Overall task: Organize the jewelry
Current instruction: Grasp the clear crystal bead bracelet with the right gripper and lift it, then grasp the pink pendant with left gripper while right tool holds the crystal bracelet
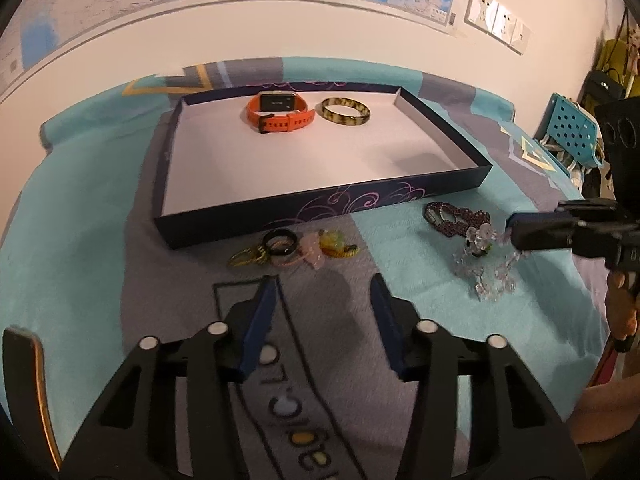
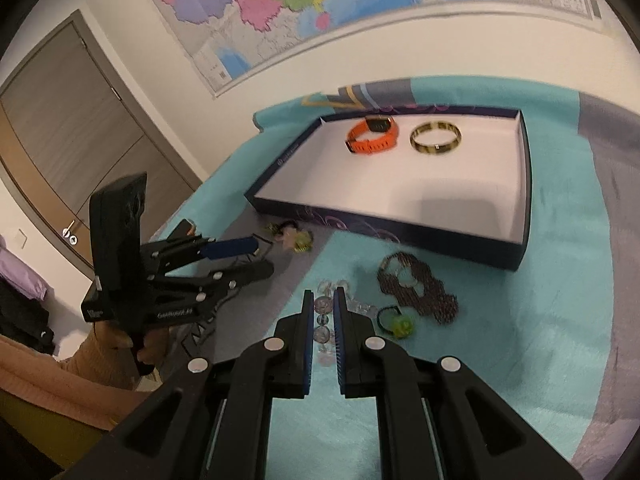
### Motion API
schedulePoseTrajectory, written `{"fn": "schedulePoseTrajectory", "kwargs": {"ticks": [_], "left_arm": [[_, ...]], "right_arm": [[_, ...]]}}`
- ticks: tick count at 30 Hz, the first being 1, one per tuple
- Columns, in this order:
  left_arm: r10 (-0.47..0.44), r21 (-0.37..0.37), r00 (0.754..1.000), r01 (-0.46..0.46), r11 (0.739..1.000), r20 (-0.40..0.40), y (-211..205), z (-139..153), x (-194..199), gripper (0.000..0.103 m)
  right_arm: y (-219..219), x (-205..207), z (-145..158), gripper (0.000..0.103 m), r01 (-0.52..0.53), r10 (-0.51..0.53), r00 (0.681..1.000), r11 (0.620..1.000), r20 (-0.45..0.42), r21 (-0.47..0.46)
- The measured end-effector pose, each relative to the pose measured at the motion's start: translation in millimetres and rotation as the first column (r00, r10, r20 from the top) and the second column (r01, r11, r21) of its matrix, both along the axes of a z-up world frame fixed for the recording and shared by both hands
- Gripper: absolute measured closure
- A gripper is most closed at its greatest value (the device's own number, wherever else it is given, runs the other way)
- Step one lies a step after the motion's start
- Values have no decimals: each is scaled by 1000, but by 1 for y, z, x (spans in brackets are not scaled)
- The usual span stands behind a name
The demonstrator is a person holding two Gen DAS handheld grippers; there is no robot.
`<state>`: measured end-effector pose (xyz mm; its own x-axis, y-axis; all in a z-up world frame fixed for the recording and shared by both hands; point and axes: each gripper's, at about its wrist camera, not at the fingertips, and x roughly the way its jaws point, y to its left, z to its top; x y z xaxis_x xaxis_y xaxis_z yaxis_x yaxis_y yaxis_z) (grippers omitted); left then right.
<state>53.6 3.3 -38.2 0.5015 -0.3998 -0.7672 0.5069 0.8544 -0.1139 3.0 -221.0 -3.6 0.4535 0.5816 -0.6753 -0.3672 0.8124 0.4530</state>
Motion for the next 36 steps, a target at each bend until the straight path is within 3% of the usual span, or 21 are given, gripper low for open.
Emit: {"fn": "schedulePoseTrajectory", "kwargs": {"ticks": [5, 14, 17, 20, 22, 24, 28, 31, 36], "left_arm": [[-9, 2, 1000, 9, 1000, -22, -7, -6, 13, 65], [-14, 7, 1000, 14, 1000, -21, -14, -6, 27, 62], [-10, 11, 1000, 11, 1000, -20, -15, -8, 29, 72], [-12, -4, 999, 12, 1000, -35, -13, -8, 29, 91], [-6, -13, 999, 5, 1000, -45, -10, -9, 29, 96], [-9, -25, 999, 8, 1000, -51, -7, -8, 28, 95], [11, -15, 999, -11, 1000, -30, -6, -7, 26, 69], [21, -34, 999, -23, 999, -46, -7, -7, 32, 69], [35, -62, 996, -40, 997, -79, -10, -9, 42, 78]], "right_arm": [[-5, -1, -11, 95, 19, -20, 999, 999, -29, -28], [-6, -7, -29, 91, 7, -11, 997, 998, -74, -59], [-6, -9, -32, 89, 10, -14, 997, 998, -76, -64], [-6, -10, -32, 89, 11, -16, 997, 998, -78, -62], [-6, -11, -31, 89, 11, -16, 997, 998, -75, -62], [-6, -9, -32, 89, 14, -18, 997, 998, -75, -59], [-6, -8, -32, 89, 19, -23, 997, 998, -76, -59], [-6, -9, -33, 89, 21, -25, 997, 998, -76, -57], [-6, -9, -35, 88, 22, -26, 996, 998, -81, -56]]}}
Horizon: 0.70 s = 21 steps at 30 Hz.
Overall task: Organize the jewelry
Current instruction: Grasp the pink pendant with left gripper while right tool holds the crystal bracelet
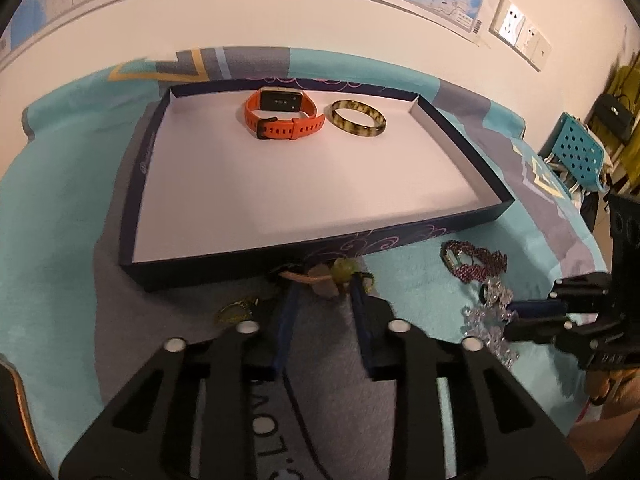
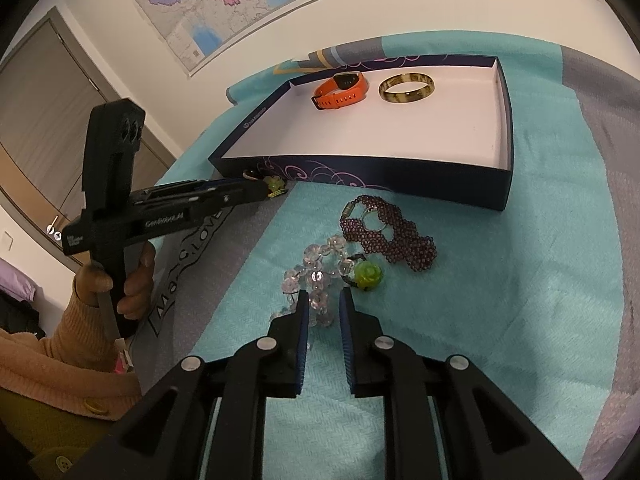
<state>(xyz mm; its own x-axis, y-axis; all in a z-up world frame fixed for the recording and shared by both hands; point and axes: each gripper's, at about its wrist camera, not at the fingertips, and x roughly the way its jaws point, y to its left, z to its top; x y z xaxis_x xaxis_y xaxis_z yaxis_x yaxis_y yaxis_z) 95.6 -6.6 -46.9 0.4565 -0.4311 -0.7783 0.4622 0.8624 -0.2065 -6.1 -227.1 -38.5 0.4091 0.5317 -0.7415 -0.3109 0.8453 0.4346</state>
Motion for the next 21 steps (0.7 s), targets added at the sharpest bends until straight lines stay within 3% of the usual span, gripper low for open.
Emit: {"fn": "schedulePoseTrajectory", "kwargs": {"ticks": [2, 8, 17, 21], "left_arm": [[1, 0, 1000, -1, 1000, 4, -1, 0, -1, 89], [-21, -41, 1000, 21, 999, -13, 5, 0, -12, 97], [-81, -65, 996, 79, 995, -24, 12, 2, -46, 97], [-98, -40, 995, 98, 994, -11, 11, 2, -56, 91]], "right_arm": [[-1, 0, 0, 88, 3, -3, 1000, 1000, 0, 0], [-2, -4, 1, 86, 0, 0, 1000, 1000, 11, -7], [9, -8, 6, 63, -23, 25, 999, 998, 45, -56], [24, -5, 5, 63, -47, 51, 997, 996, 53, -81]]}}
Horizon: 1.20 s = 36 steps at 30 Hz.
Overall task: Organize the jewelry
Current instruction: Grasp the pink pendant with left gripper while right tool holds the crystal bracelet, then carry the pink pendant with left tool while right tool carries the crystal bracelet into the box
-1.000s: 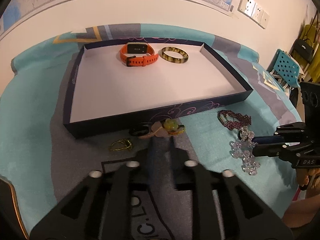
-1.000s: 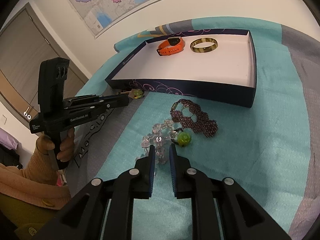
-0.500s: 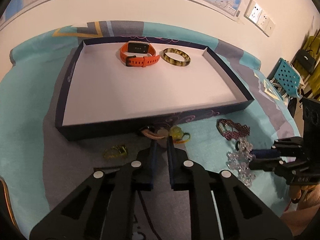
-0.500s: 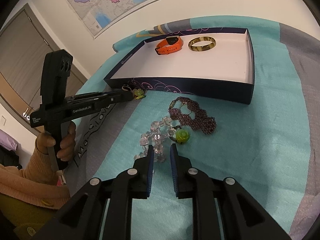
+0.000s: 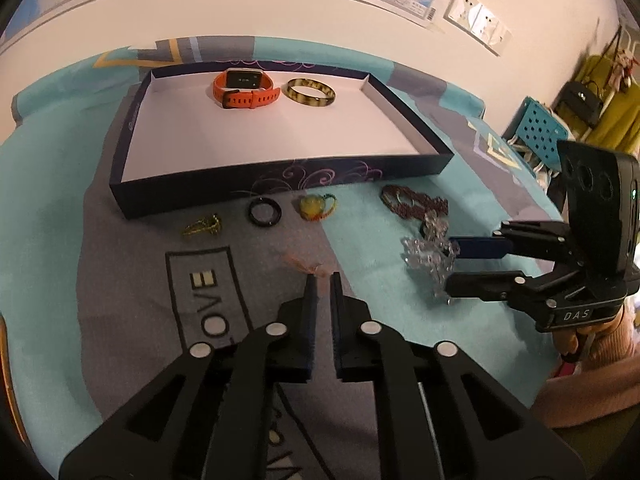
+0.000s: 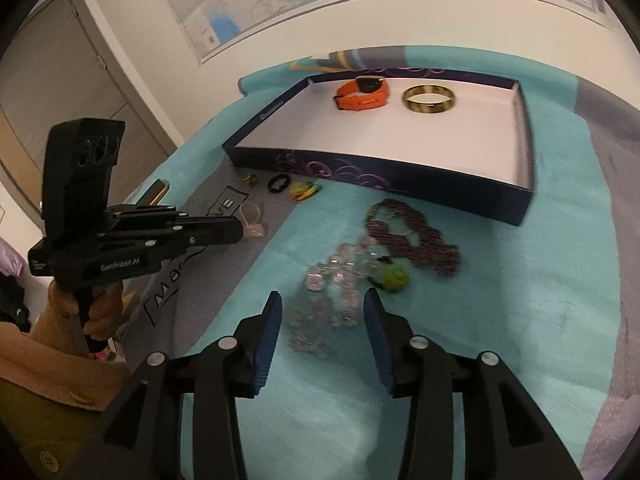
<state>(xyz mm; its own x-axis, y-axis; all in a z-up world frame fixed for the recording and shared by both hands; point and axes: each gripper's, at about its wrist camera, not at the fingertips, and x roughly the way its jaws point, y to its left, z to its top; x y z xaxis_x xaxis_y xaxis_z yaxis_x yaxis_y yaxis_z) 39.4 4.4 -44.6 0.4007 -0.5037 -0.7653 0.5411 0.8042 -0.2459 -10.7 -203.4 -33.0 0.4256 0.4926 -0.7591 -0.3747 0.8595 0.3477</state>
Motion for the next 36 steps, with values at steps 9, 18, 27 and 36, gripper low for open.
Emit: {"fn": "schedulePoseTrajectory", "kwargs": {"ticks": [9, 18, 27, 36], "left_arm": [[9, 43, 999, -11, 999, 34, -9, -3, 5, 63], [10, 21, 1000, -10, 1000, 4, -10, -6, 9, 88], [25, -21, 999, -25, 999, 27, 1, 9, 6, 88], [39, -43, 995, -35, 998, 94, 4, 38, 17, 88]], "right_arm": [[10, 4, -3, 90, 33, -32, 999, 996, 23, -80], [1, 2, 8, 95, 39, -39, 999, 999, 38, -19], [-9, 7, 40, 95, 46, -48, 993, 999, 105, 23], [-15, 22, 65, 95, 57, -58, 983, 998, 171, 10]]}}
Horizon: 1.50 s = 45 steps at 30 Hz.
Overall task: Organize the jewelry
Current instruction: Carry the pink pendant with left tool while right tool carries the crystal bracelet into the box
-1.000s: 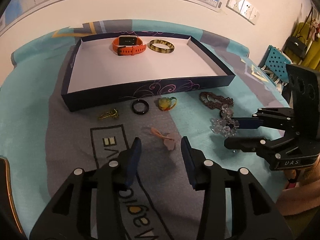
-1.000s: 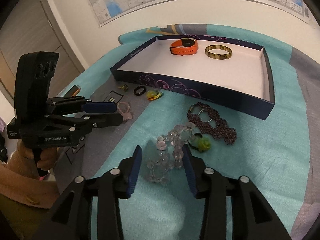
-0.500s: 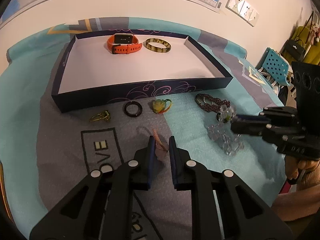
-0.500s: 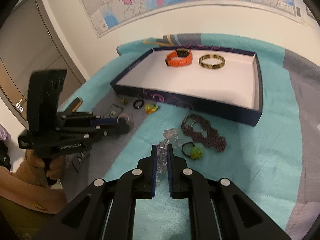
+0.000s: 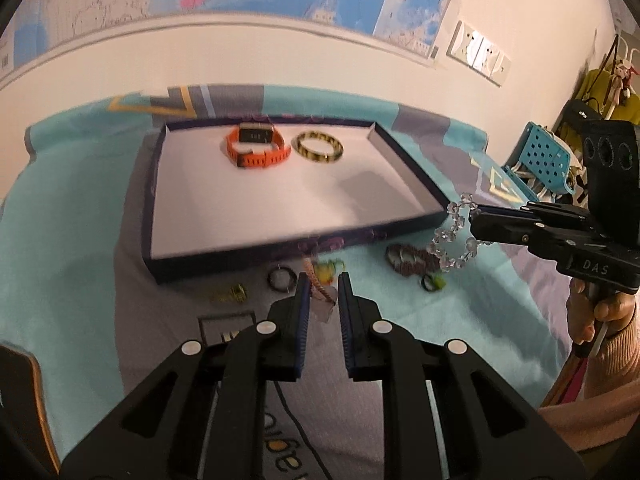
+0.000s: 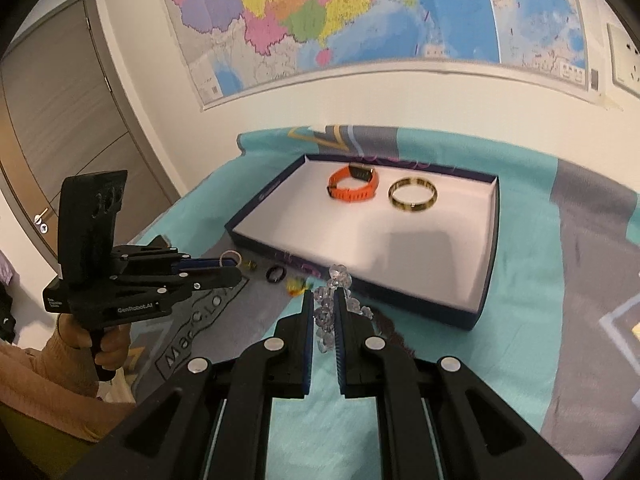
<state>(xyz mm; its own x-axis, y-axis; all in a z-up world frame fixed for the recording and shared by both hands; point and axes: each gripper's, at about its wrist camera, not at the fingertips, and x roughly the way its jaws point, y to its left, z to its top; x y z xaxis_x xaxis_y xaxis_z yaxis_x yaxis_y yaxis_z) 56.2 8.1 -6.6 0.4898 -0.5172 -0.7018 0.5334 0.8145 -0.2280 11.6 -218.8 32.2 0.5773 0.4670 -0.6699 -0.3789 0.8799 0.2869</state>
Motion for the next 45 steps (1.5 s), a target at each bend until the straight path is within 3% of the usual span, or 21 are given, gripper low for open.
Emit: {"fn": "schedulePoseTrajectory", "kwargs": {"ticks": [14, 26, 45], "left_arm": [[17, 24, 999, -19, 1000, 45, -5, 12, 39, 88], [20, 63, 999, -22, 998, 28, -22, -1, 76, 88], [31, 107, 999, -29, 994, -13, -39, -18, 112, 88]], "right_arm": [[-6, 54, 13, 95, 22, -22, 999, 1000, 40, -7], [-2, 103, -8, 95, 33, -32, 999, 999, -26, 33], [11, 148, -28, 95, 30, -21, 996, 994, -83, 104]]}}
